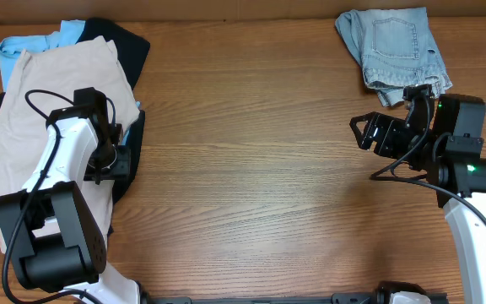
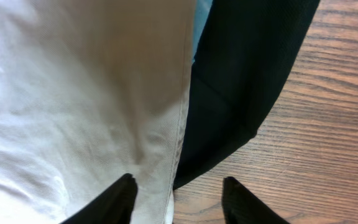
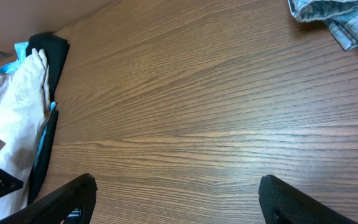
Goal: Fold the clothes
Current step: 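Move the left gripper over the beige shorts on the pile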
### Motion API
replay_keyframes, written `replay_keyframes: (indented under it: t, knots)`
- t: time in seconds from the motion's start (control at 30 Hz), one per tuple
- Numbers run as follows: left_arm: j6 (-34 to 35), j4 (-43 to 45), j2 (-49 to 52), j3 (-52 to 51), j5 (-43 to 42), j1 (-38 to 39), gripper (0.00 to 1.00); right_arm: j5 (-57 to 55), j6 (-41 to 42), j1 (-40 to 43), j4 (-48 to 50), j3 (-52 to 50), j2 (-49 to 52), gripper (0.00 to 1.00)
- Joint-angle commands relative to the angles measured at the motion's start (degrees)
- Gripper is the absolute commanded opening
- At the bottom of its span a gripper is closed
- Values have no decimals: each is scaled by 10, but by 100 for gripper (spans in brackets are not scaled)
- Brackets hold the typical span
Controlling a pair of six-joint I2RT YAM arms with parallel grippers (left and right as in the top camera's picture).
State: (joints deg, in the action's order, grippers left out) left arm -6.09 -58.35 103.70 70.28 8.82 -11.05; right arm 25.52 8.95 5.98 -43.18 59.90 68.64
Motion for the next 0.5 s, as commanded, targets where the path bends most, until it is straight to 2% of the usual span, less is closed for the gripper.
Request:
replay_keyframes:
  t: [0.0,0.2,0.47]
  knots:
    - [-4,-1,9,11,10,2,41,1,-5,2,0,12,-2,87]
    - [-4,13,10,10,24,2,35,1,-5,2,2,12,-2,87]
    - [-4,38,10,-9,52,2,34,1,-5,2,4,12,-2,87]
